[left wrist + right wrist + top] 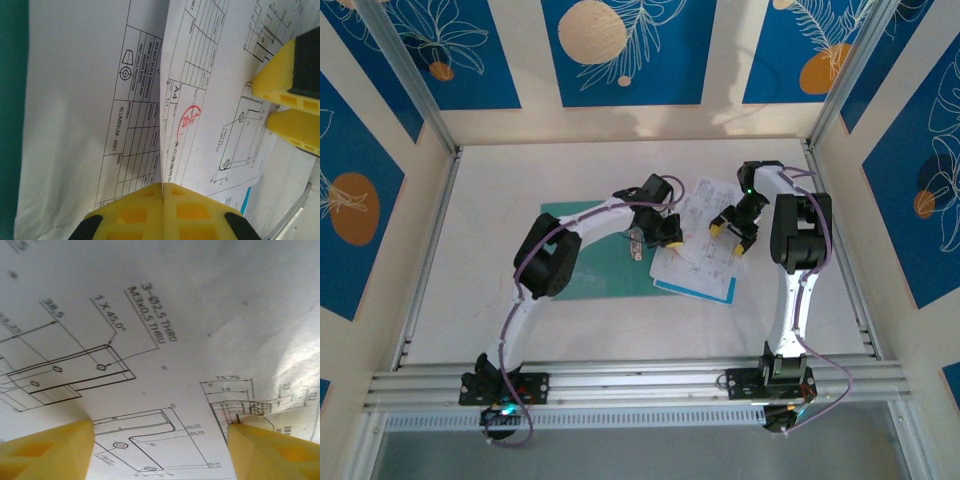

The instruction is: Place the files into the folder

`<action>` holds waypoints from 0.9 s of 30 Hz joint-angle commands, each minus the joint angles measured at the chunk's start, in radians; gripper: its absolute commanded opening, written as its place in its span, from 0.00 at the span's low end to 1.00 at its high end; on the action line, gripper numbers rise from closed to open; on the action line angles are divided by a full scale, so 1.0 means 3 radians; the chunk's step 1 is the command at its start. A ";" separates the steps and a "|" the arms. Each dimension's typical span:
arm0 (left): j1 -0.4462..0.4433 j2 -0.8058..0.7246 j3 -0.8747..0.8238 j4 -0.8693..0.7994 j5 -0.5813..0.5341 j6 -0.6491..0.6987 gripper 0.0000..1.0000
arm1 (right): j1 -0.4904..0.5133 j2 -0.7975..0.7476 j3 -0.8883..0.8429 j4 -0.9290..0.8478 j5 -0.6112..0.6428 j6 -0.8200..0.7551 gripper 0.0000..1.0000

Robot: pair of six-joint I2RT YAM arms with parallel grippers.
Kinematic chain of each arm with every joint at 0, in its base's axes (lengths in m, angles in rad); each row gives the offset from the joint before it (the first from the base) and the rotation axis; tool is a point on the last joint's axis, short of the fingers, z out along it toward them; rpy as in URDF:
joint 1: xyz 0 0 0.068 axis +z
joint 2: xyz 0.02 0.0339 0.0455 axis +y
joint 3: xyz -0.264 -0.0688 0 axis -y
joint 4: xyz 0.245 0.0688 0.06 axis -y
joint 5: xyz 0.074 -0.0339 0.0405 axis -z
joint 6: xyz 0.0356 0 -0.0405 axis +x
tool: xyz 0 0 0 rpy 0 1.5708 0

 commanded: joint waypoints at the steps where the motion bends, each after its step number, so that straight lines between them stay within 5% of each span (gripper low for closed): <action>1: -0.0066 -0.0122 0.0036 0.0008 -0.0021 0.0103 0.00 | 0.0024 -0.0232 -0.0109 0.0205 0.0050 -0.0037 0.79; 12: -0.0077 -0.0464 -0.0036 0.0345 -0.0002 -0.0038 0.00 | 0.0021 -0.1211 -0.0112 0.0381 0.0427 0.0319 0.87; 20: -0.0039 -0.0681 0.0019 0.0166 -0.0133 0.0051 0.00 | 0.0062 -0.1500 -0.0210 0.0379 0.0444 0.0348 0.85; 27: 0.0173 -0.1094 -0.0507 0.0372 -0.0132 -0.0084 0.00 | 0.0089 -0.1704 -0.0429 0.0392 0.0474 0.0263 0.84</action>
